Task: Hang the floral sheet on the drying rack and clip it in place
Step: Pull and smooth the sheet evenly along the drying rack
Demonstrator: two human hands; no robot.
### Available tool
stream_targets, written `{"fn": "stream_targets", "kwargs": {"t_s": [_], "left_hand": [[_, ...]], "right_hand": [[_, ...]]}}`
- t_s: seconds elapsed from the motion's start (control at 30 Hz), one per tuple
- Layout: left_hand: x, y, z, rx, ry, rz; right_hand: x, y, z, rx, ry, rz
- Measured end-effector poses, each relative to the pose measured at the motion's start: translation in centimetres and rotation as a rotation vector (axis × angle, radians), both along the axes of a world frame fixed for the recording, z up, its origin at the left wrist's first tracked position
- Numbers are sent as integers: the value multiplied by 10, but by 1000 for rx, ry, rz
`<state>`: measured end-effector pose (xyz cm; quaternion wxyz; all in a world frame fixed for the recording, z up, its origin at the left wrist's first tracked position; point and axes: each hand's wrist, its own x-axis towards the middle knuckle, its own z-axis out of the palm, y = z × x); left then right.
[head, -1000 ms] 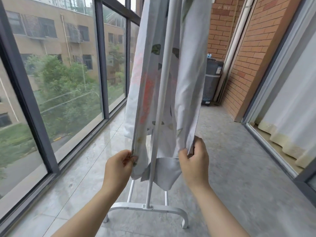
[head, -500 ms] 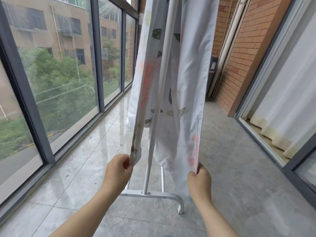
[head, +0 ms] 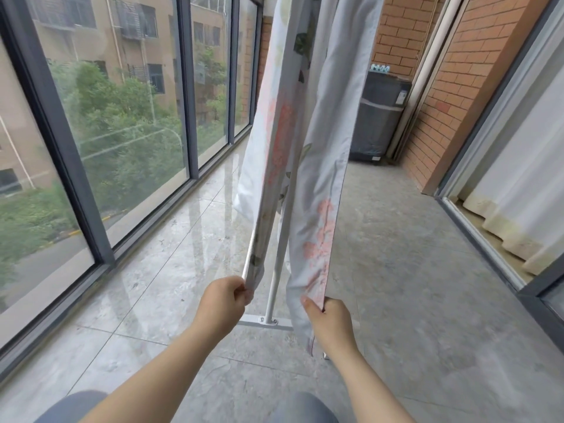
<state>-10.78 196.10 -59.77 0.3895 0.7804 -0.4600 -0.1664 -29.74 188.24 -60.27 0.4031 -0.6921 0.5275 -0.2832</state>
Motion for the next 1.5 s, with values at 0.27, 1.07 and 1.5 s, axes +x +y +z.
{"fn": "stream_targets", "kwargs": {"t_s": [0.27, 1.07, 1.5], "left_hand": [[4, 15, -22, 46, 133, -19], [-28, 62, -34, -70, 372, -166], [-34, 65, -47, -130, 364, -87]], "right_hand": [[4, 14, -19, 71, -77, -37], [-10, 62, -29, -170, -265, 38], [-2, 75, -55, -174, -177, 42]]}}
